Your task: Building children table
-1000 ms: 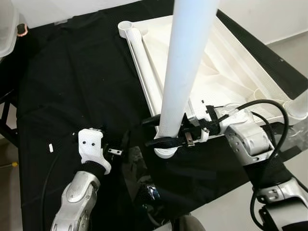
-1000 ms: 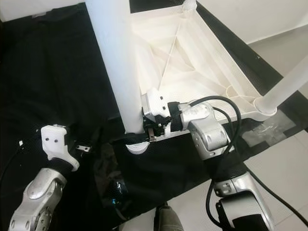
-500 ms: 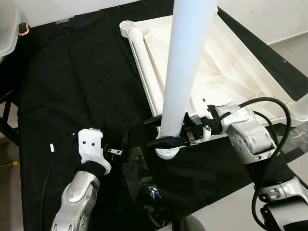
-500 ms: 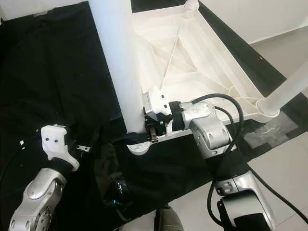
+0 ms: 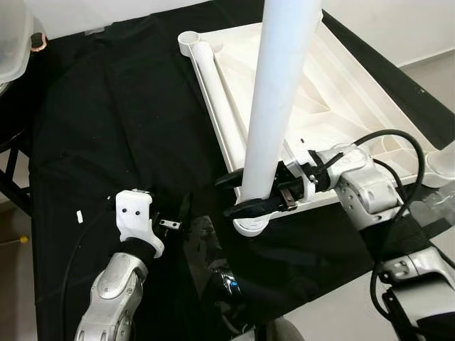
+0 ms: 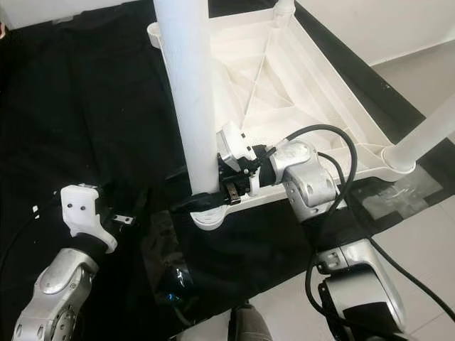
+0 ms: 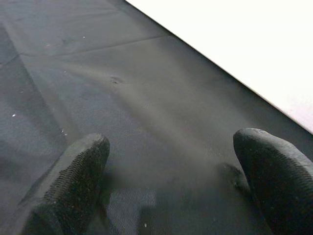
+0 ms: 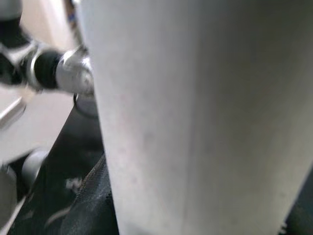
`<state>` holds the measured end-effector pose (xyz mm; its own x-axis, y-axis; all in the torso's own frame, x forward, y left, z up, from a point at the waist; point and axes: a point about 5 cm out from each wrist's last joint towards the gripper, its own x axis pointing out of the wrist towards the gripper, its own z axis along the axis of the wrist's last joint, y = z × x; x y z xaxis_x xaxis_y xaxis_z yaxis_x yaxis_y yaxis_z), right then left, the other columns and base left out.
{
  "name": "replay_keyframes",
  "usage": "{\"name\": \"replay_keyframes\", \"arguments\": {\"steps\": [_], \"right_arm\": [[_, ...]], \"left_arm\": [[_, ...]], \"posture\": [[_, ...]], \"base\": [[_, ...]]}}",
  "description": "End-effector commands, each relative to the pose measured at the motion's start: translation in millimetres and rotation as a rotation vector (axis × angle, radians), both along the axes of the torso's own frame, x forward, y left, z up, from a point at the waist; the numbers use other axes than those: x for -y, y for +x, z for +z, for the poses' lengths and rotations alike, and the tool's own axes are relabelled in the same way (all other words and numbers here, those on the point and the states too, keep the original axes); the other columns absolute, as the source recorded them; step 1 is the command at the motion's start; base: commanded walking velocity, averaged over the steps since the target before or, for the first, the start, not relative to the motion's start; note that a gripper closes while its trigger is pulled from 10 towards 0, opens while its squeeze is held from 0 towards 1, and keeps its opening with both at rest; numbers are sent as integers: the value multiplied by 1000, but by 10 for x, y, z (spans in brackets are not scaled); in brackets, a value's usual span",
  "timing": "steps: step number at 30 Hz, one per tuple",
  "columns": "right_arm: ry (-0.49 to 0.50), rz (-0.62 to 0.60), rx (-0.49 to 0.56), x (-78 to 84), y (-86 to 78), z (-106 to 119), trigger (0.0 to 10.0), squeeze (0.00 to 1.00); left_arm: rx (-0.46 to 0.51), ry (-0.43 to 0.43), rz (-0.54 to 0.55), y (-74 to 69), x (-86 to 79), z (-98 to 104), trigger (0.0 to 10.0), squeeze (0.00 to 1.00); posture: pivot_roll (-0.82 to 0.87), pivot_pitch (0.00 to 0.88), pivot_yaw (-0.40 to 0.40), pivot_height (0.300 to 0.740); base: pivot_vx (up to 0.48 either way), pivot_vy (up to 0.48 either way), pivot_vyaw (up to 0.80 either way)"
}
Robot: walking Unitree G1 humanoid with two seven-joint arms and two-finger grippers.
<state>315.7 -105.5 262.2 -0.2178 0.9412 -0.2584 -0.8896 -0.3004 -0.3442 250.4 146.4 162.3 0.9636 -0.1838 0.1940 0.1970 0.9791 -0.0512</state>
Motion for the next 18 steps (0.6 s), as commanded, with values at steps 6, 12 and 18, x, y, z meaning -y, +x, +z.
{"name": "replay_keyframes", "arguments": {"steps": [6,12,18], "right_arm": [[-48,-19,10,62,60,2,10000,0],[-24,-22,-10,72,78,14,10000,0],[2,-62,-9,60,65,-79,10000,0]], "left_arm": [[-21,3,6,-38,-9,-33,10000,0],[-21,1,7,-42,-9,-33,10000,0],[-23,1,7,-44,-7,-32,10000,0]], "posture": [[81,353,11,740],[80,355,11,740],[79,355,11,740]], "base": [[0,0,0],[0,0,0],[0,0,0]]}}
